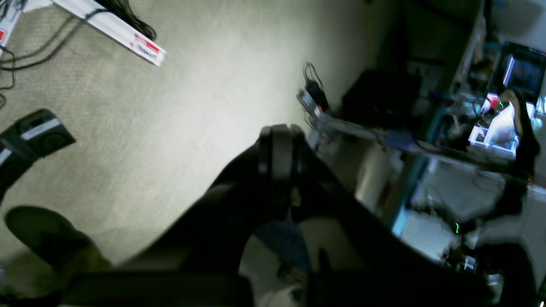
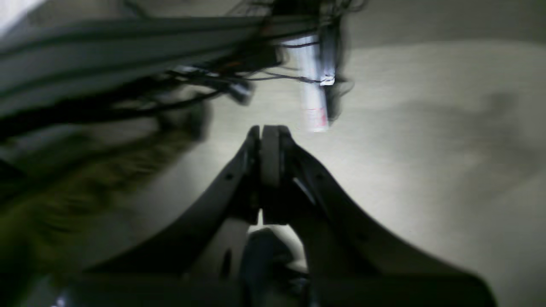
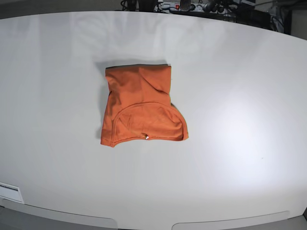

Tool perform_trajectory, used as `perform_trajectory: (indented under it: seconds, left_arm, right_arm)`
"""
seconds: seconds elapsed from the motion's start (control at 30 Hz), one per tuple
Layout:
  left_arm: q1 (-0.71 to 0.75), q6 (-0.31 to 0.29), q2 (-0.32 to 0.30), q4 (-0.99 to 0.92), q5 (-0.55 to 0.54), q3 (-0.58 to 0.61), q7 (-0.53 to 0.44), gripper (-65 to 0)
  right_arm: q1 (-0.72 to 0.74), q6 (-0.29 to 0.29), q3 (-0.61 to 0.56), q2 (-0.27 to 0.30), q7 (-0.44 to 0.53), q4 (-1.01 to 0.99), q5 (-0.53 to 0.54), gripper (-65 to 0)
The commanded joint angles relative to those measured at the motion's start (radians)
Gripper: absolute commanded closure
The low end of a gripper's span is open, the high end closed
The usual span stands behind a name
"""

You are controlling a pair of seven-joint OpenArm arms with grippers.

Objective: Fold the T-shirt properly

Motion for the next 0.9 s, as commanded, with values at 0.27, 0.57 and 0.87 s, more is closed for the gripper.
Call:
perform_trajectory:
  seconds: [0.27,0.57,0.87]
  left_arm:
    - [-0.222,-0.003,0.186,-0.383,0.092,-0.001,-0.138,0.0]
    - [-0.633,-0.003,0.332,-1.071,0.359,-0.001,-0.427,0.0]
    - [-0.971,-0.019,0.395,-1.634,0.665,-0.001,-0.869,0.0]
  right_arm:
    - [0.209,0.001,-0.387,0.138,0.288,-0.365,-0.449,0.0]
    - [0.573,0.001,-0.668,0.163,0.699,-0.777,-0.766,0.0]
    - [0.860,-0.111,-0.954,0.145,1.095,-1.090,-1.109,0.0]
